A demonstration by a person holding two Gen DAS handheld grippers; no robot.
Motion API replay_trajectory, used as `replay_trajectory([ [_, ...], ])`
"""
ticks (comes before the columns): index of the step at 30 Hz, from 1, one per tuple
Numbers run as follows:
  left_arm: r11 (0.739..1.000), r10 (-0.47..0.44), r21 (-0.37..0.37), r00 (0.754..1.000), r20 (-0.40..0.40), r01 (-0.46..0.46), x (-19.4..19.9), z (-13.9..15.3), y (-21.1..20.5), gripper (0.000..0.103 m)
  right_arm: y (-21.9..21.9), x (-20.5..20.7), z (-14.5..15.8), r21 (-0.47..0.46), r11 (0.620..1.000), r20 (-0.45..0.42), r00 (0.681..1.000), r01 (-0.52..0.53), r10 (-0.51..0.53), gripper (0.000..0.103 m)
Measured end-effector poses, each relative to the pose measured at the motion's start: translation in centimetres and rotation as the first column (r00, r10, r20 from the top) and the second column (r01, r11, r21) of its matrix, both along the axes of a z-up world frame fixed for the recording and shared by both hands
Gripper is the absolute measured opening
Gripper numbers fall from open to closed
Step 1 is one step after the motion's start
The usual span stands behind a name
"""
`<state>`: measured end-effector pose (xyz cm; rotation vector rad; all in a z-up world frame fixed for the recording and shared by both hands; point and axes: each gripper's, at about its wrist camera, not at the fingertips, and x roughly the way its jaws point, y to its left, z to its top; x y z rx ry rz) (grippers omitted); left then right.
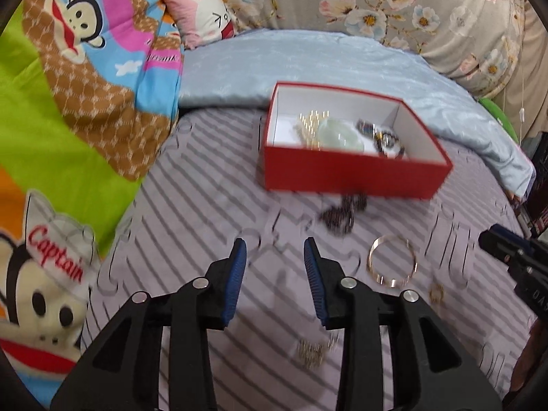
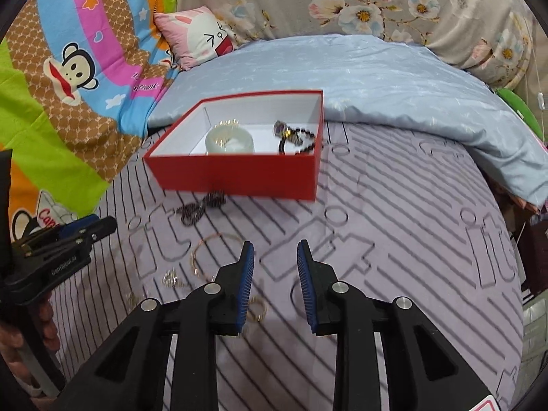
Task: Organize jewelry
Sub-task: 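Move the left gripper to a silver earring while the right gripper approaches another silver earring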
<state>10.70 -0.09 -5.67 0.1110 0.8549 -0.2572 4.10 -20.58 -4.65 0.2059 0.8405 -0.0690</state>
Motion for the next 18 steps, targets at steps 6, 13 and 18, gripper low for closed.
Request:
replay_trajectory([
  [6,0.999,-0.047,0.011,0.996,-0.081,0.048,-3.9,-3.5,0.2,0.034,1.2,-2.5,-1.6,0.03,0.999,-0.041,0.999,-0.014,0.015,0.026],
  [13,0.997,-0.072,-0.008,0.992,-0.105,0.072,-4.9,-4.7,-0.4,0.034,2.1,-3.2,-2.2,0.046,0.998,-0.056,0.998,-0.031,0.034,0.026],
  [18,0.995,-0.099,-0.004,0.99,-0.1,0.099,-5.2,-5.1,-1.2,0.033,2.1,-3.1,-2.4,0.054,0.998,-0.058,0.998,-0.034,0.037,0.026],
])
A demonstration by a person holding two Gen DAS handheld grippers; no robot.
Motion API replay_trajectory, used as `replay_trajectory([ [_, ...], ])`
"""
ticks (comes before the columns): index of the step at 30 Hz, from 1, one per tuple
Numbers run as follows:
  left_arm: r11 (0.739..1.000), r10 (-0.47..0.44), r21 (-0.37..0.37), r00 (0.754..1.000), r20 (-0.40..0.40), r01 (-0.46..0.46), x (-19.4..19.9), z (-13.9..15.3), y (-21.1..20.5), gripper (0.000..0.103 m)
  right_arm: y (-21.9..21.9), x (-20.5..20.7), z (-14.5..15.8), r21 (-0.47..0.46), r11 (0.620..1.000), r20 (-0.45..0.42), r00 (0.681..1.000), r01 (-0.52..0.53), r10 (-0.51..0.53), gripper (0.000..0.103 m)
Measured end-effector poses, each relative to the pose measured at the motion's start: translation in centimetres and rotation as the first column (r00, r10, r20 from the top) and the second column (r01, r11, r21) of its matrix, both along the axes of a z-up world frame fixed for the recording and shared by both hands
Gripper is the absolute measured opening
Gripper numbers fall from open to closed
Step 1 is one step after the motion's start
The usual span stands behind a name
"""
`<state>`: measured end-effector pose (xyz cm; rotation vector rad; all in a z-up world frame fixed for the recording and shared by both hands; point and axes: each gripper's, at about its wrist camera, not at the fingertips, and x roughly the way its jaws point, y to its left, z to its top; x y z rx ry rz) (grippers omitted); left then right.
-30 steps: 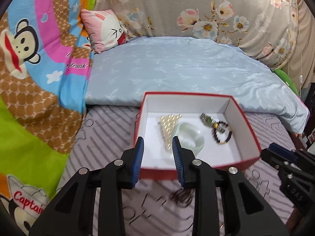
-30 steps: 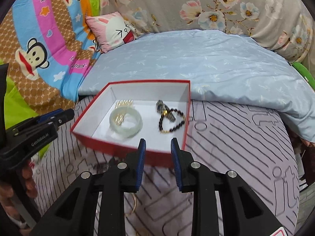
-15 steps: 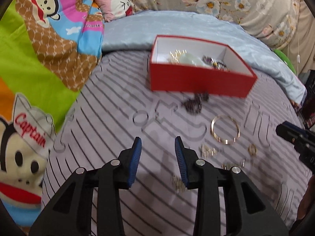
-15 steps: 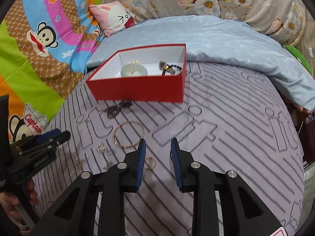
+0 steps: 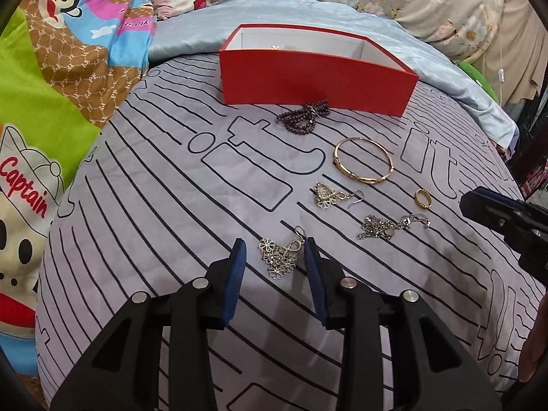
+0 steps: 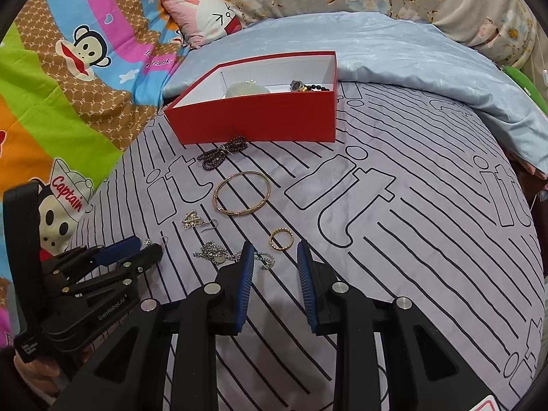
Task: Organize jewelry
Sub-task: 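Move the left gripper to a silver earring while the right gripper approaches another silver earring, then grasp a silver earring with left gripper while right gripper grasps a silver pendant earring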
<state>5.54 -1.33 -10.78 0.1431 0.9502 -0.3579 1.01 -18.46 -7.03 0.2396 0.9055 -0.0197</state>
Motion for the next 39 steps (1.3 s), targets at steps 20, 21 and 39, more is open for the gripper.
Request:
replay_trajectory([
  [20,0.998,-0.022,-0.066,1.0,-0.017,0.021,-0.4,0.2,0.5,0.011,3.2,1.6,-0.9,0.025,0.995,-0.021,0.995,-0.097,0.097,0.026],
  [21,0.997,-0.02,-0.069,1.0,-0.016,0.019,-0.5,0.3,0.6,0.011,3.4,1.8,-0.9,0.028,0.994,-0.021,0.994,-0.105,0.106,0.026],
  [39,0.995,0.049,-0.091,0.999,0.007,-0.048,0.3,2.4,4.0,0.011,7.6,7.3,-2.9,-0.013,0.96,-0.058,0.958,-0.281,0.28,0.026],
])
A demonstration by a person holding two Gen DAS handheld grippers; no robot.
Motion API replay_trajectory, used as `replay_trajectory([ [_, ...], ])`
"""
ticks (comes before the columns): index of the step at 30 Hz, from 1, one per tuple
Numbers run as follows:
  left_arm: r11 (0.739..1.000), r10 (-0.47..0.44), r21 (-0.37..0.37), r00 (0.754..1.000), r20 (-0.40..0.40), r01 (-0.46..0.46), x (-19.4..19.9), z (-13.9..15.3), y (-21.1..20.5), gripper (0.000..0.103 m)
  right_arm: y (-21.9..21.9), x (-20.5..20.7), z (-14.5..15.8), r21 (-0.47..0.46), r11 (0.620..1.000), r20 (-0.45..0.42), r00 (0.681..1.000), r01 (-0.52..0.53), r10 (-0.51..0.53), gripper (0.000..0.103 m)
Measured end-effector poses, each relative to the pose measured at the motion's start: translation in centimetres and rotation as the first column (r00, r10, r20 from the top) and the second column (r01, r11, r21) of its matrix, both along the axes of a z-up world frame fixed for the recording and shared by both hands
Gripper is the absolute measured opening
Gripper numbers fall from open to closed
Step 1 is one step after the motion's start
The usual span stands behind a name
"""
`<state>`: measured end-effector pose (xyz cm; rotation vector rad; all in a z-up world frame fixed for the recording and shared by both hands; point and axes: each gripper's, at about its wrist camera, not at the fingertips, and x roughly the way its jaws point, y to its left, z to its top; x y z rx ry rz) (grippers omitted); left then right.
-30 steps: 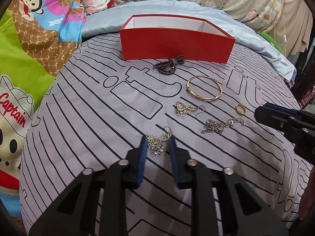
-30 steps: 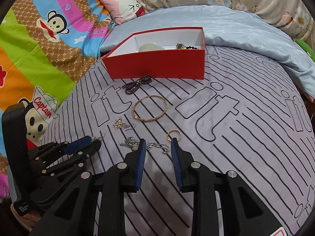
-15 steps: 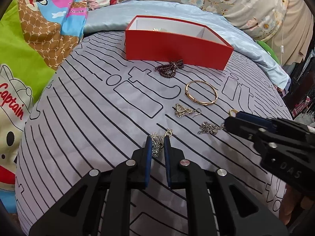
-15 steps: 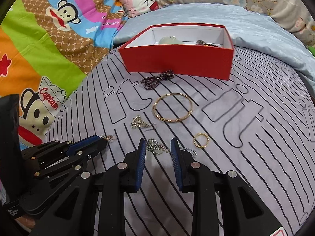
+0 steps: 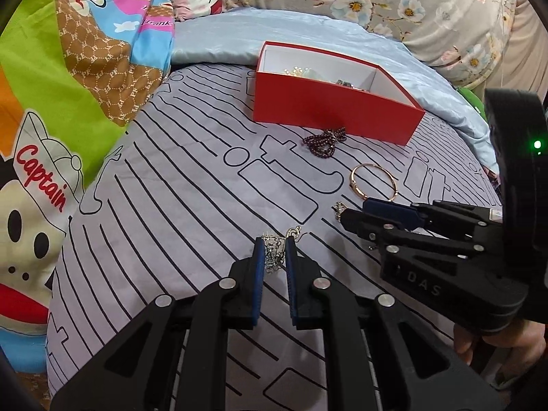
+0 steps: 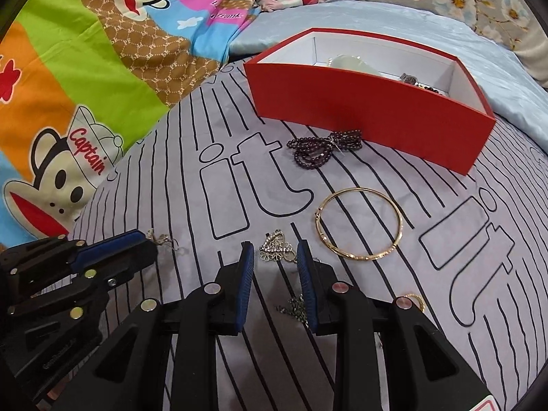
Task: Organize jewelry
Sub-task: 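Grasp a silver earring with left gripper while right gripper grasps a silver pendant earring, then carry the earring into the red box with left gripper while right gripper releases its earring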
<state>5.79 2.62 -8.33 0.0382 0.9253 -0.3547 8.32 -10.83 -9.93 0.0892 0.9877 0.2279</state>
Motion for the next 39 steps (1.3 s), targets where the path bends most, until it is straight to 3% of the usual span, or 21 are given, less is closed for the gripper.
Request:
replay_trajectory([
  [12,1.0,0.018,-0.008,1.0,-0.015,-0.018,0.2,-0.4,0.6,0.011,0.4,0.0,-0.6,-0.055,0.998,0.004,1.0,-0.028,0.028,0.021],
  [15,1.0,0.017,-0.009,1.0,-0.016,-0.017,0.3,-0.4,0.6,0.011,0.2,-0.2,-0.6,-0.044,0.999,-0.005,1.0,-0.027,0.027,0.007],
  [23,1.0,0.009,-0.014,1.0,-0.015,-0.009,0.1,-0.3,0.3,0.011,-0.5,-0.8,-0.1,-0.009,1.0,-0.001,1.0,0.002,-0.002,0.007],
  [39,0.999,-0.025,-0.04,0.998,0.055,0.028,0.9,3.5,-1.4,0.011,-4.5,-2.1,7.2,0.07,0.994,0.138,0.986,0.087,-0.096,0.007],
])
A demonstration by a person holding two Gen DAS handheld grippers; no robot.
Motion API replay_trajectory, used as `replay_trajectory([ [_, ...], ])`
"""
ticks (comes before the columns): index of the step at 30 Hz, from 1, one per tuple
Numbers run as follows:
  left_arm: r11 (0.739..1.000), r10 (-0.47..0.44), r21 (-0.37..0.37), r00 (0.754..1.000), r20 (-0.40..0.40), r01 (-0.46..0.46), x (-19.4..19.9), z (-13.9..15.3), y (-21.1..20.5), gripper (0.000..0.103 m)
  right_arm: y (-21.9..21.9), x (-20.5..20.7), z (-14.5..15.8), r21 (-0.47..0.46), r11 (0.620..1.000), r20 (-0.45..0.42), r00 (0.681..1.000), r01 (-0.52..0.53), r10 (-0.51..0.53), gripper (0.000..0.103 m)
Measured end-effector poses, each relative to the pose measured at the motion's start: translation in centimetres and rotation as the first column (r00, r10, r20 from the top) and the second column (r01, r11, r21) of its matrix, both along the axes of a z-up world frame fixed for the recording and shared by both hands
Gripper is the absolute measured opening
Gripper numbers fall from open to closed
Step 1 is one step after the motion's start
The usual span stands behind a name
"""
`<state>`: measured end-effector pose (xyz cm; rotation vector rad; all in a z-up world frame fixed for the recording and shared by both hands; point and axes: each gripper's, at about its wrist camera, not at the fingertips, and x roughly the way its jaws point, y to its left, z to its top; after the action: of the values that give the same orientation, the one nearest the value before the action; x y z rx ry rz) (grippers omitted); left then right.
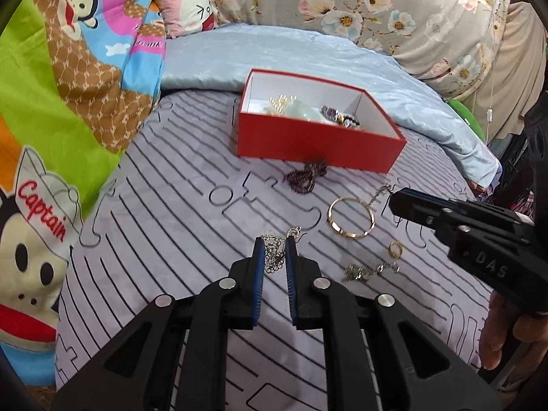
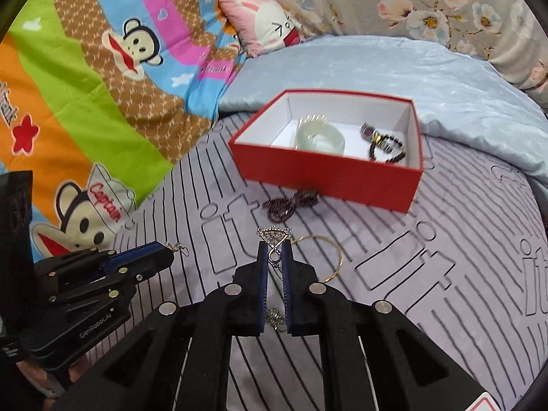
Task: Organize jewelry
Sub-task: 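Carry the earring into the red box with left gripper while right gripper releases its earring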
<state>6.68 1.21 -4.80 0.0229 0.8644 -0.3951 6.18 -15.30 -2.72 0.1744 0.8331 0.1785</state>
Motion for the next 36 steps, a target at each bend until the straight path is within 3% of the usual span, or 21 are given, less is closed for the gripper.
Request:
replay_trajectory([
  [7,1.0,-0.005,-0.013,0.997,0.076,0.006,2.7,3.3,-1.8,0.011,-3.1,1.5,3.1,-0.013,0.999,0.061,0.997,0.048,-0.047,0.007],
  [16,1.0,0.003,-0.025,0.987,0.161,0.001,9.8,6.5,-5.3,0.011,-6.6,7.5,4.6,-0.019,0.994,0.086,0.991,0.104,-0.102,0.007],
  [27,1.0,0.01,-0.002,0.993,0.121,-0.009,18.4,3.9,-8.6,0.011,-8.0,15.8,1.5,-0.024,0.991,0.029,0.991,0.128,-0.128,0.007],
  [36,0.999,0.016,0.027,0.996,0.091,-0.018,21.2,1.3,-9.3,0.011,-7.7,18.8,-1.2,-0.031,0.993,-0.019,0.993,0.117,-0.117,0.007],
])
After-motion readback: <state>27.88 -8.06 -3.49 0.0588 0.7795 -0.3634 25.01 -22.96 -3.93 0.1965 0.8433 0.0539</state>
